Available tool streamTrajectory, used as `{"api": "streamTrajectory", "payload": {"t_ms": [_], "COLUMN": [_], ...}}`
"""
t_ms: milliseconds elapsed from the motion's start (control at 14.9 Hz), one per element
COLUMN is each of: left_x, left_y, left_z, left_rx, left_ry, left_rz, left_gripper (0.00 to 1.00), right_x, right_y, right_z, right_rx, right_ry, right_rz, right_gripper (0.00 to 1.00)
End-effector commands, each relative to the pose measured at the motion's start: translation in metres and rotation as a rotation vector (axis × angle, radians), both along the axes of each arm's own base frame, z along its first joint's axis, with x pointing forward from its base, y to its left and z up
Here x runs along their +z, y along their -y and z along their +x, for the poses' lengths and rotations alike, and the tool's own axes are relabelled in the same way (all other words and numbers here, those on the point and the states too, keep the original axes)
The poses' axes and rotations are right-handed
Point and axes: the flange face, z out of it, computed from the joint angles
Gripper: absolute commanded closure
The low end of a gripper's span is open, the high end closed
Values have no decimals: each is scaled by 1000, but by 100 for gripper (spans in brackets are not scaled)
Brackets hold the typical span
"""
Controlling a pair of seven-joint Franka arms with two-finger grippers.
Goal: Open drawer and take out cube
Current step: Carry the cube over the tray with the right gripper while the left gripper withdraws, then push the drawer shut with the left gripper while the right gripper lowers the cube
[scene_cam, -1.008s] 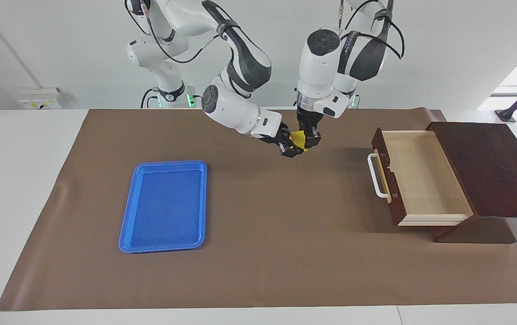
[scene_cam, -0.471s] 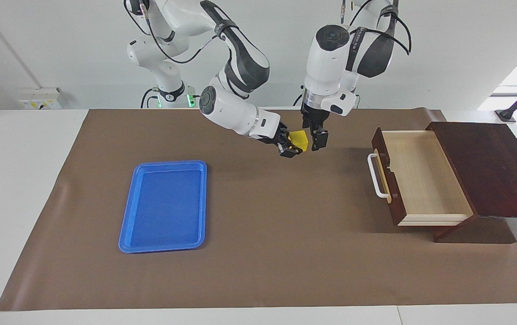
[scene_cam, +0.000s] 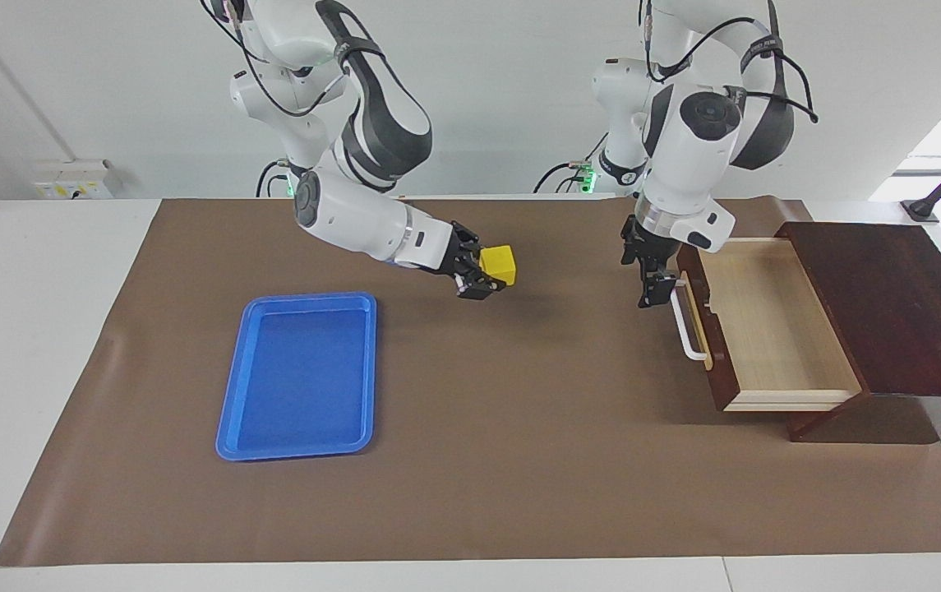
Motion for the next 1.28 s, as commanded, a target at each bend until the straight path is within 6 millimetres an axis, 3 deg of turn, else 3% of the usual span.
{"api": "streamTrajectory", "payload": {"t_ms": [0,202,471,739,1008,1210], "left_x": [-18,-18,-12,-4,-3,-2], "left_y": [-50,-91,-119,-164,-206,-237], "left_z": [10,21,30,46,47,44], "left_rx": [-79,-126,-117,-58,-69,-98], "left_ry": [16,28,45,56,56,52], "left_rz": [3,43,97,116,135,141], "left_gripper": [0,0,0,0,0,0], "right_x": [-4,-18,-36,-67,-105,-130], "right_y": [54,117,184,245,286,303], "right_z": [9,21,25,23,23,21], "right_rx": [10,-47,-93,-91,-107,-94], "right_ry": [11,1,20,59,93,153], "right_rz": [-28,-86,-136,-142,-162,-183], "right_gripper": [100,100,100,100,100,100]}}
